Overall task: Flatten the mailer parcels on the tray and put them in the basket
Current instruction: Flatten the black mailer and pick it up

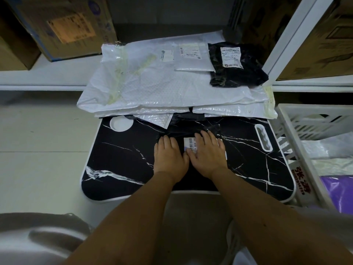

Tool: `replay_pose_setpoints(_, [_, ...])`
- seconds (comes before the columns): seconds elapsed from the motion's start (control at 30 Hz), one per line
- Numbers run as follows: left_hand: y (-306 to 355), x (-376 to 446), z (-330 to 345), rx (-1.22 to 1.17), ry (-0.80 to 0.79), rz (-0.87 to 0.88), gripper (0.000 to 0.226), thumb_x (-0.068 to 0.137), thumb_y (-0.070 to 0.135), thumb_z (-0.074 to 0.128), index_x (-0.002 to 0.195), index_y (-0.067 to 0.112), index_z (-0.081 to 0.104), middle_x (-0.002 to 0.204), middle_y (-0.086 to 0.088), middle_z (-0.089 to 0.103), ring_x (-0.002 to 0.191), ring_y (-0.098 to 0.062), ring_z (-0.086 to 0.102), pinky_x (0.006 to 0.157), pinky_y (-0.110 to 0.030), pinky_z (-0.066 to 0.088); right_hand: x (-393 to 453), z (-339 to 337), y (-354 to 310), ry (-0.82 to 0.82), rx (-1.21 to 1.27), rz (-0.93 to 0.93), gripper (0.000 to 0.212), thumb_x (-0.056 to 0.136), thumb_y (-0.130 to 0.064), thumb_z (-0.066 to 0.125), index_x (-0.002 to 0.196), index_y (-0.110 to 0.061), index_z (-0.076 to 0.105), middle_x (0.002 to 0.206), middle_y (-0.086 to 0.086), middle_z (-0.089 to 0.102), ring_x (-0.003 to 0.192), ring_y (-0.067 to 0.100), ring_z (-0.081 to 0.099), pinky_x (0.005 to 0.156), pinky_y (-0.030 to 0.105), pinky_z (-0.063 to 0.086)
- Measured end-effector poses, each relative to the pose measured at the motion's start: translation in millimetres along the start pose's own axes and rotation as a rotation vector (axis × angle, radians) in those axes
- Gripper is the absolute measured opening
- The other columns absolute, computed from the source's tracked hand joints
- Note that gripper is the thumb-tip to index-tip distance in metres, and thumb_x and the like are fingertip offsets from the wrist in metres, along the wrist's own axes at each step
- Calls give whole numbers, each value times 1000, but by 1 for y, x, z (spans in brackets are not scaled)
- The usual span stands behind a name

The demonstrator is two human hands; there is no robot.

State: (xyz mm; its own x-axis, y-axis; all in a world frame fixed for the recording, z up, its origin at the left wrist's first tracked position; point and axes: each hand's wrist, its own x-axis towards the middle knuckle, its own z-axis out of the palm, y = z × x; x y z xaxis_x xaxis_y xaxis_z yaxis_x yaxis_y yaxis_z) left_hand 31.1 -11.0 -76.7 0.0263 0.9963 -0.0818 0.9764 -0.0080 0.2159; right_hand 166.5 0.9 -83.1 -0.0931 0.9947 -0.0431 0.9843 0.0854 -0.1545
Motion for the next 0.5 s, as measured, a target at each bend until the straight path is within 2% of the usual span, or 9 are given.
replay_pose_setpoints(0.1, [-1, 2, 2, 62, -33, -16, 75, 94, 50, 29, 145, -4, 20, 152, -26, 20, 143, -35, 14, 119, -43, 13, 0, 1, 0, -27, 14, 16, 88, 83, -68, 7, 151, -15, 22, 160, 7, 16, 149, 24, 6, 119, 48, 12])
replay_pose_setpoints(0.17, [-1, 1, 1, 67, -53, -25, 77, 94, 51, 28, 147, -4, 15, 153, -28, 17, 144, -37, 11, 119, -44, 11, 1, 0, 0, -45, 41, 44, 84, 89, -68, 20, 152, -12, 17, 161, 14, 9, 149, 27, 1, 120, 46, 8])
replay_pose_setpoints(0.23, [0, 0, -1, 31, -69, -37, 76, 95, 51, 29, 149, 0, 13, 155, -26, 13, 145, -37, 7, 119, -47, 9, 1, -2, 3, -53, 69, 80, 87, 90, -69, 30, 153, -11, 12, 160, 20, 4, 149, 30, -1, 120, 44, 6])
replay_pose_setpoints(0.37, [1, -2, -8, -42, -83, -92, 77, 94, 59, 28, 152, 13, 9, 159, -15, 5, 146, -36, 2, 115, -56, 9, 5, -10, 8, -120, 107, 96, 90, 88, -73, 30, 154, -16, 8, 160, 19, 2, 148, 30, -1, 120, 44, 8])
replay_pose_setpoints(0.43, [1, -7, -11, -131, -71, -147, 76, 94, 60, 29, 152, 16, 8, 159, -13, -1, 146, -36, 5, 115, -55, 10, 3, -16, 10, -107, 189, 124, 82, 91, -67, 32, 153, -17, 10, 159, 17, 9, 148, 31, 6, 119, 45, 15])
replay_pose_setpoints(0.5, [0, -9, -17, -241, 5, -238, 72, 95, 53, 33, 150, 11, 15, 157, -17, 10, 141, -35, 20, 112, -51, 22, -2, -23, 13, 25, 284, 217, 69, 96, -55, 34, 149, -14, 21, 152, 16, 27, 140, 31, 26, 113, 46, 29])
